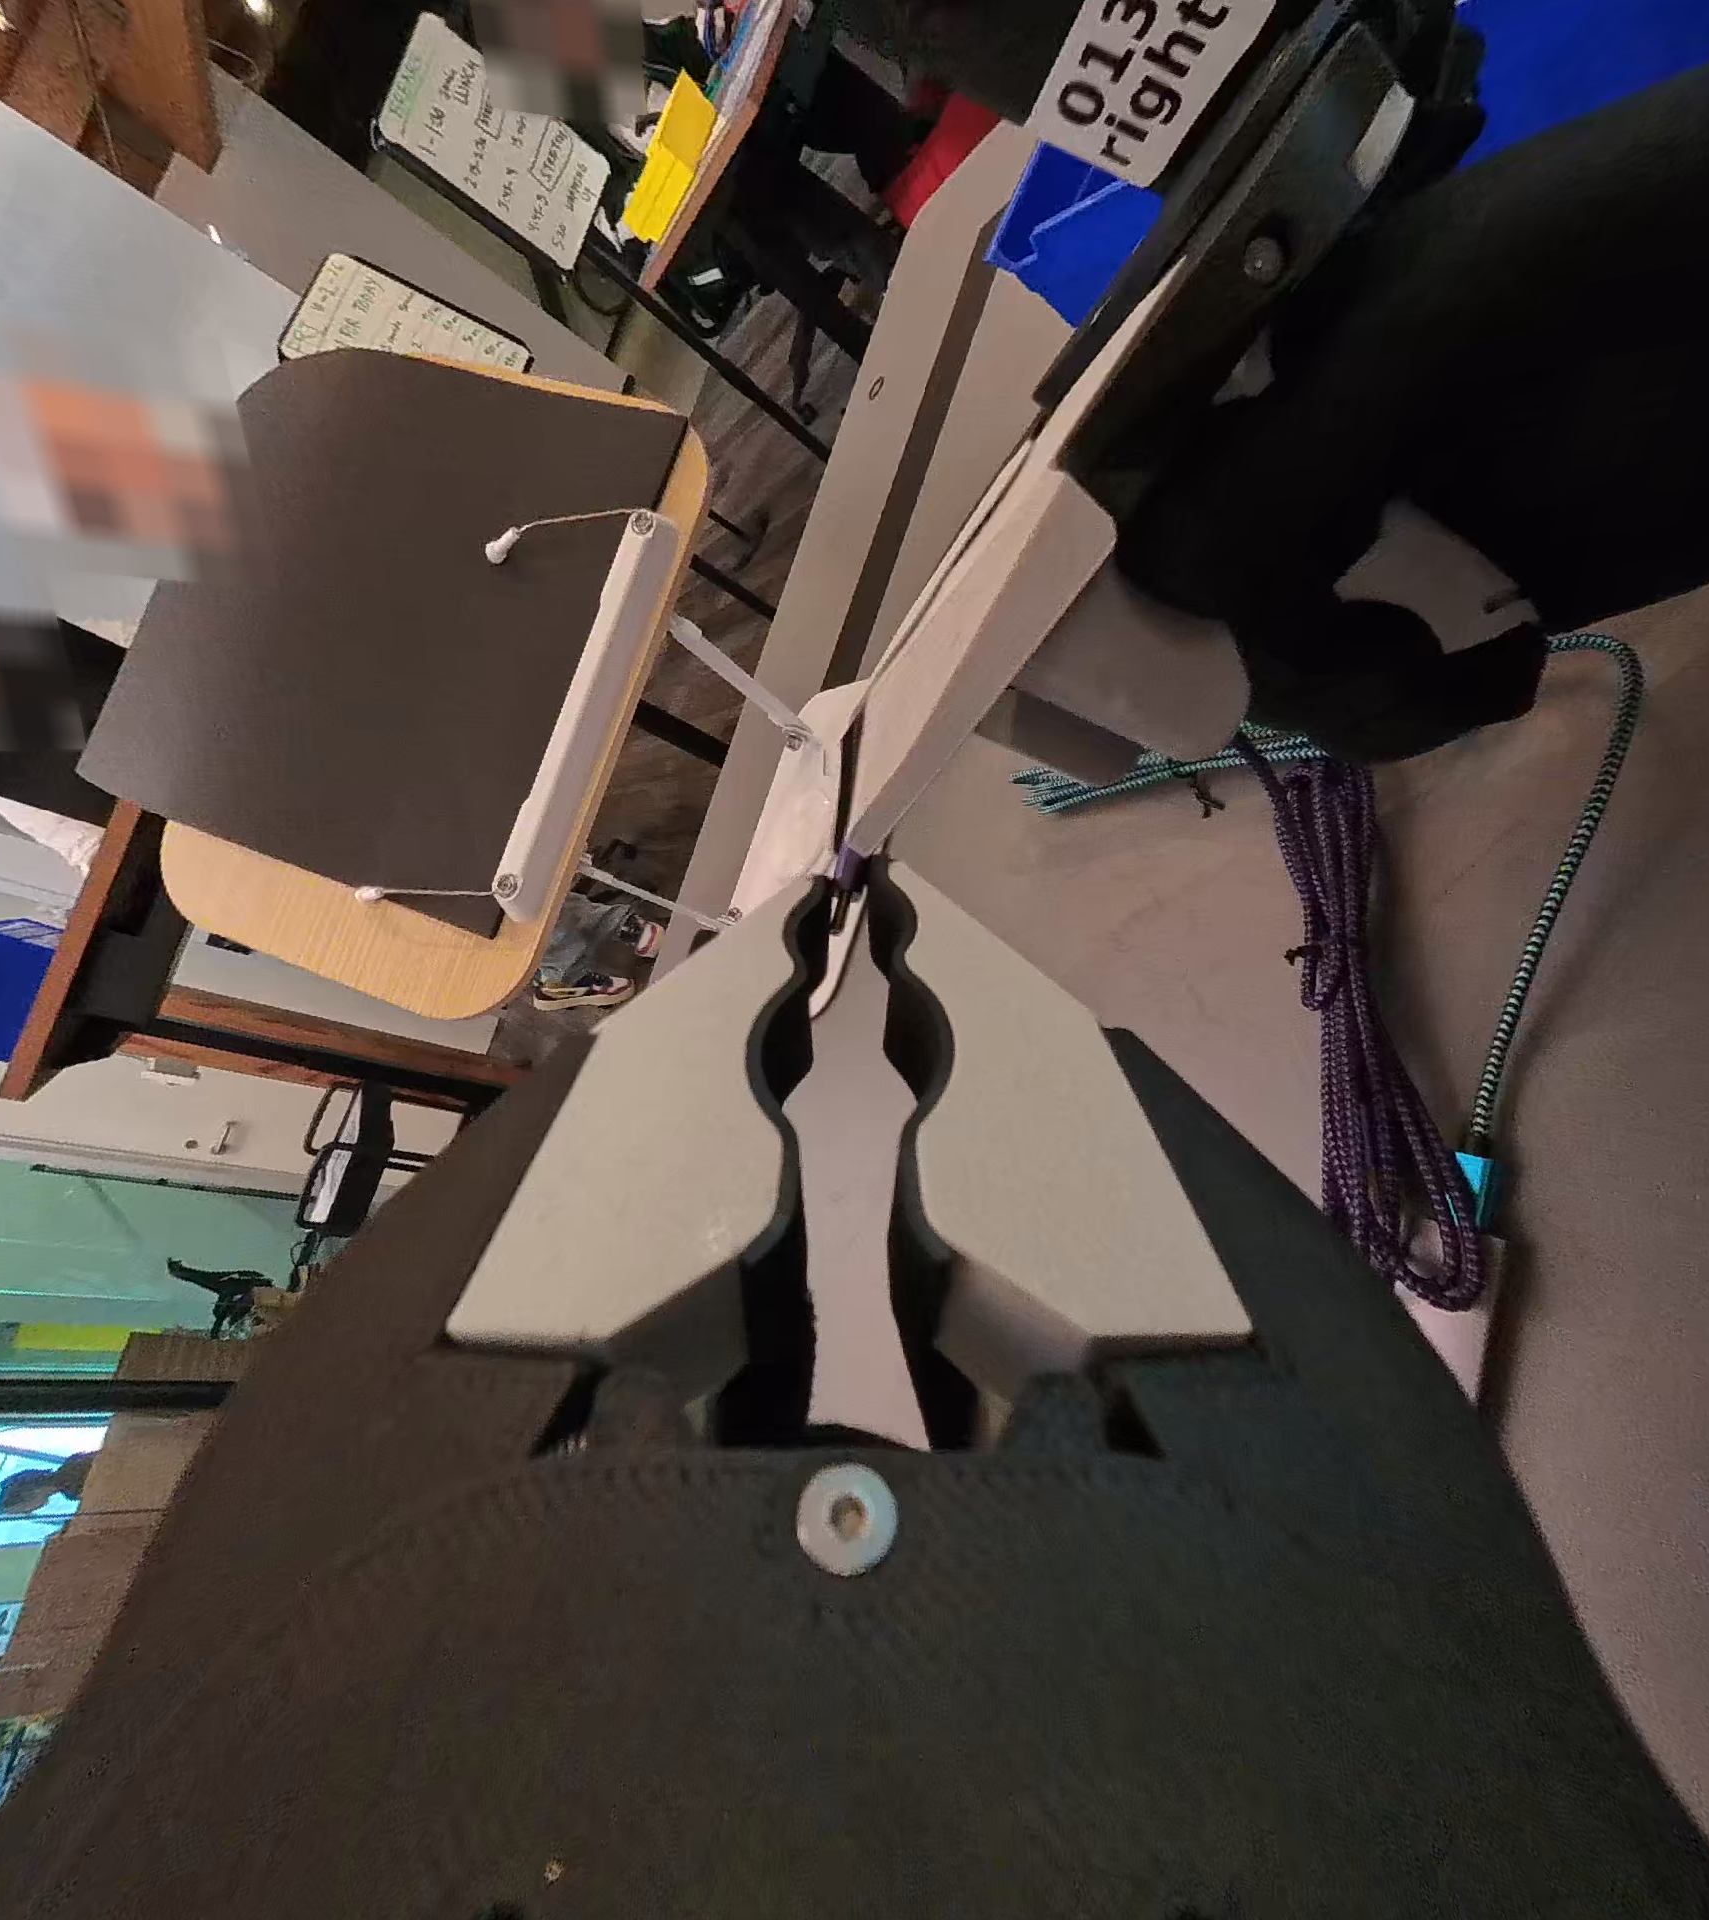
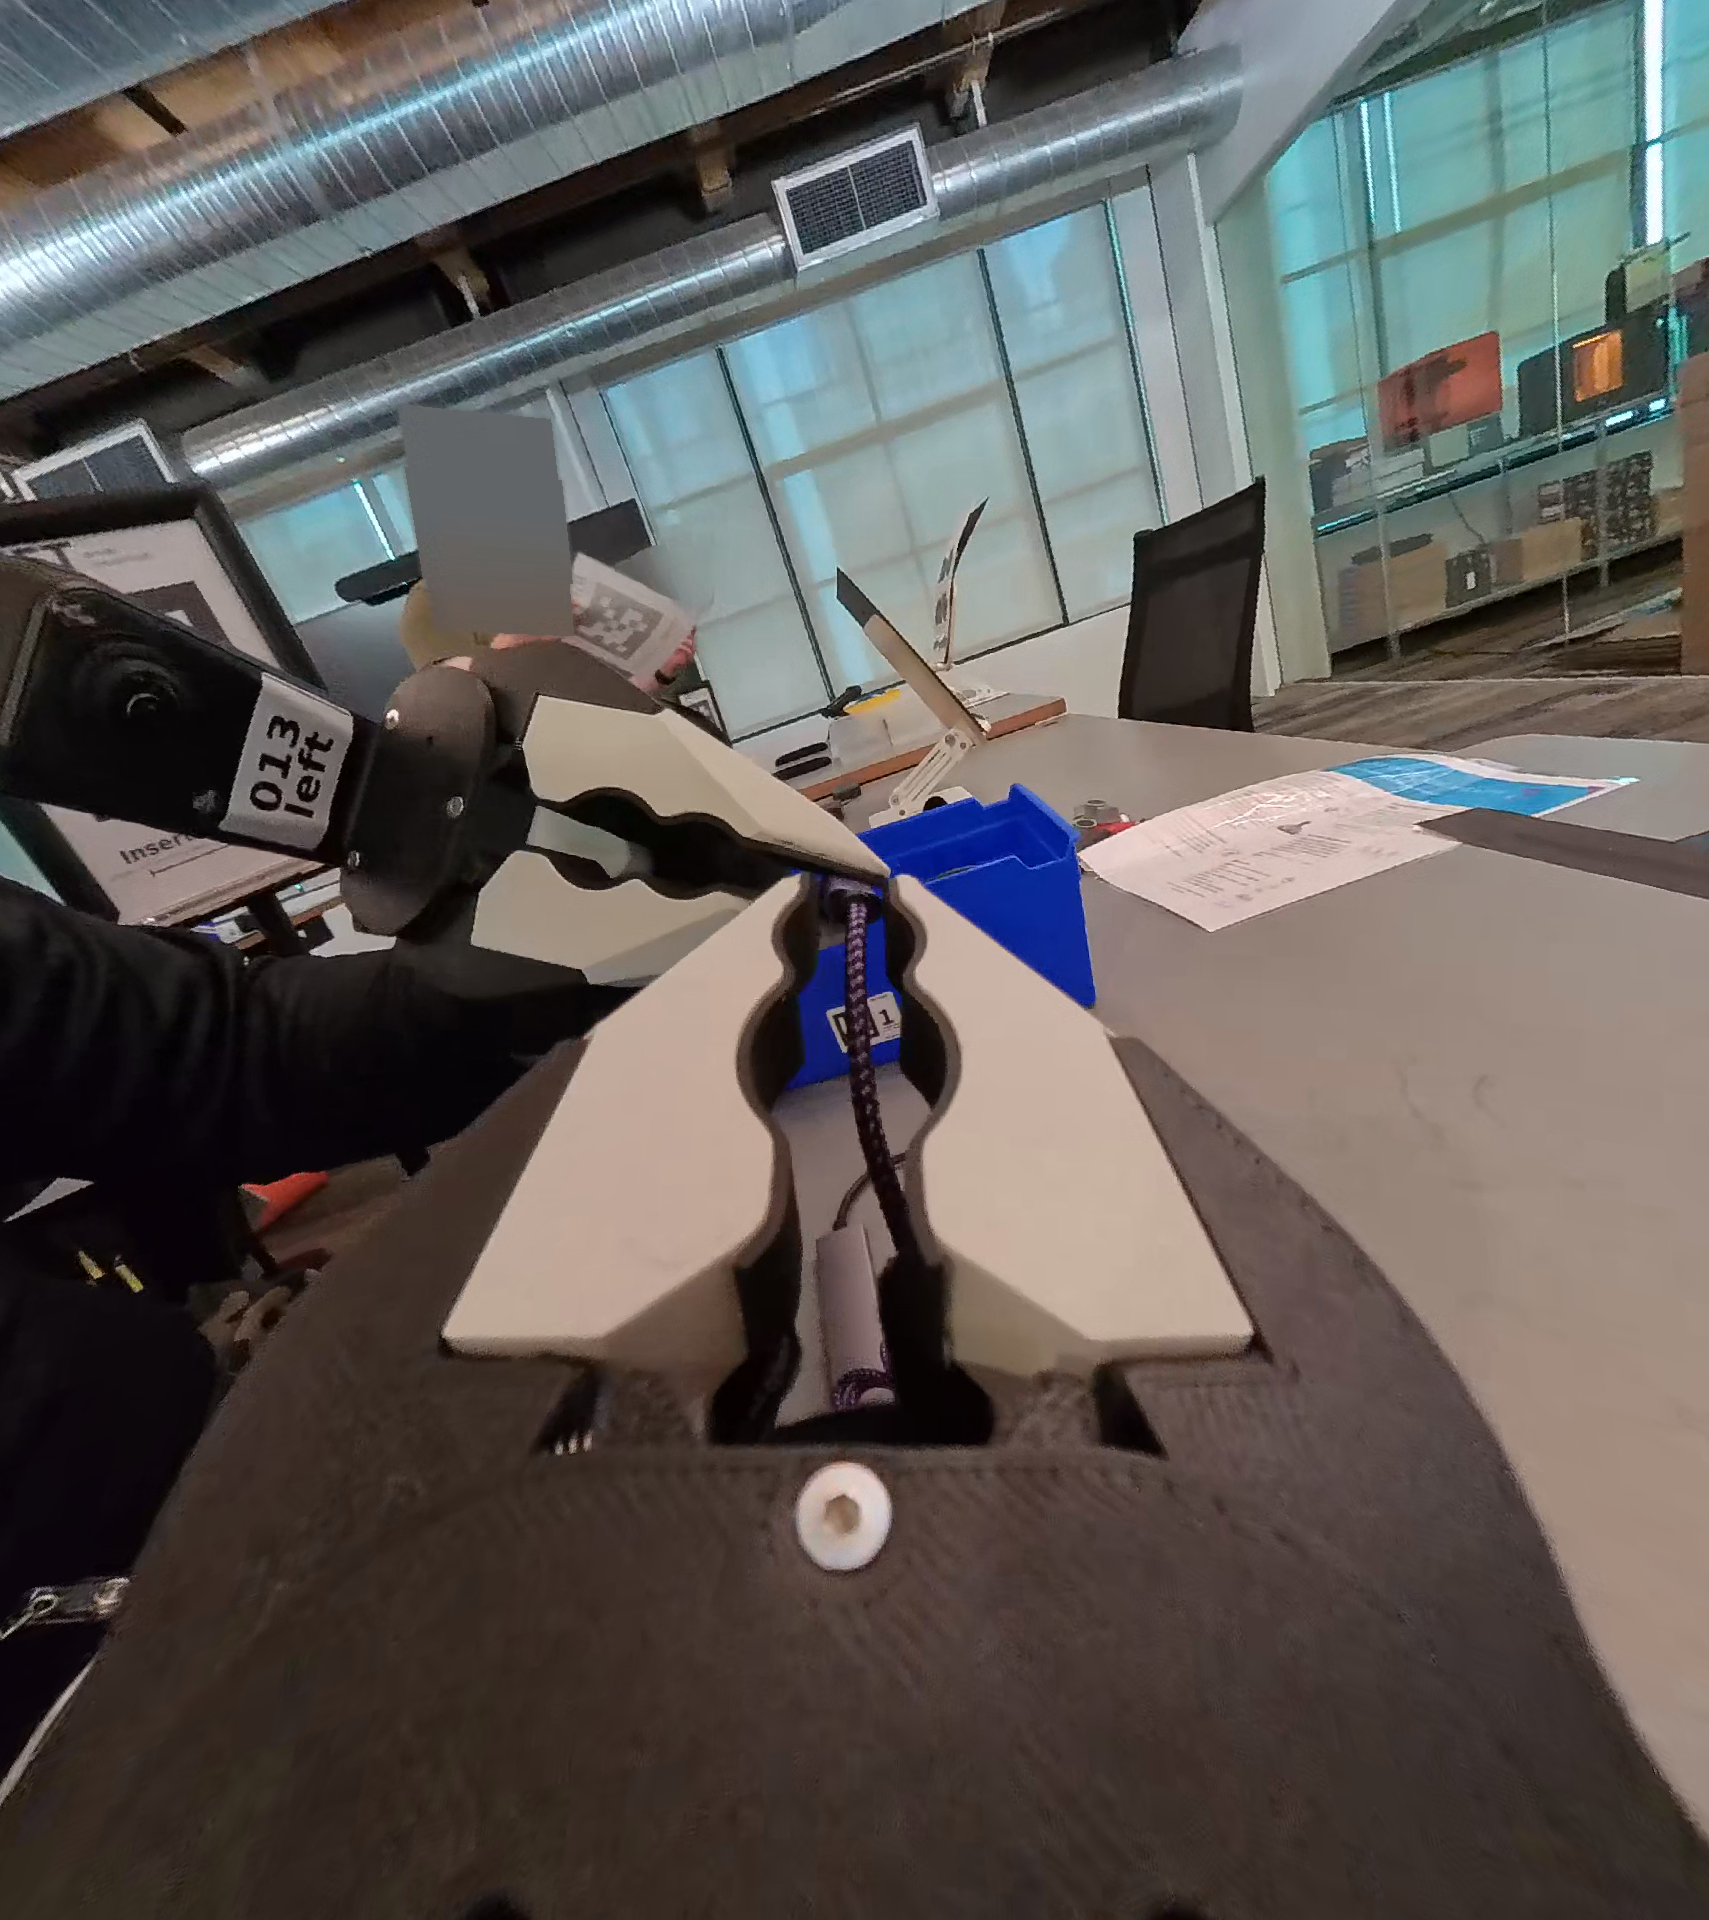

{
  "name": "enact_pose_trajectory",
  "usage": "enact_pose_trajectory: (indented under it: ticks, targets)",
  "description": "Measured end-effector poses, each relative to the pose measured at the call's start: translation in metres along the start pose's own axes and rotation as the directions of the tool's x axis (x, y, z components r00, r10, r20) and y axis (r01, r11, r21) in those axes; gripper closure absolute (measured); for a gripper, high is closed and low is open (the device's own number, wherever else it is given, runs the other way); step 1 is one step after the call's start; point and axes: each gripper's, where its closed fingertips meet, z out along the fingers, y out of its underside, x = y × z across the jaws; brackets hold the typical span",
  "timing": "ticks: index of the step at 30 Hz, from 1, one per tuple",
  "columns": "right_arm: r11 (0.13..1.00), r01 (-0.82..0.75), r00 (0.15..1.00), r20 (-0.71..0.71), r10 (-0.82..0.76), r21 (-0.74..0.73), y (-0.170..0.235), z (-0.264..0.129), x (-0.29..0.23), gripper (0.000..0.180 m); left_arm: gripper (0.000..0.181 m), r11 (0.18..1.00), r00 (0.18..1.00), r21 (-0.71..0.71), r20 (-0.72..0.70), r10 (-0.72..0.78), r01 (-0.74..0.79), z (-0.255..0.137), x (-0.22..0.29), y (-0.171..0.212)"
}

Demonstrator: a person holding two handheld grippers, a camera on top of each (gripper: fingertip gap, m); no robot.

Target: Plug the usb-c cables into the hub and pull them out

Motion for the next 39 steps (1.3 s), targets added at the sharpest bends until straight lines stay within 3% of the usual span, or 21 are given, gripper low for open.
enact_pose_trajectory:
  ticks: [17,33,39]
  targets:
    - [0.989,-0.145,0.986,0.083,0.143,0.022,-0.002,-0.003,-0.003,0.171,0.176,0.998,0.994,0.009,0.099,0.057,-0.058,0.0,-0.004,-0.004]
    - [0.995,-0.102,0.994,0.039,0.103,-0.013,0.001,-0.004,0.0,0.172,0.176,0.996,0.993,-0.002,0.084,0.088,-0.088,0.004,0.0,-0.001]
    - [0.997,-0.072,0.997,-0.006,0.072,-0.016,0.0,-0.006,0.006,0.171,0.154,1.0,1.0,-0.021,0.015,0.006,-0.005,-0.001,-0.002,0.011]
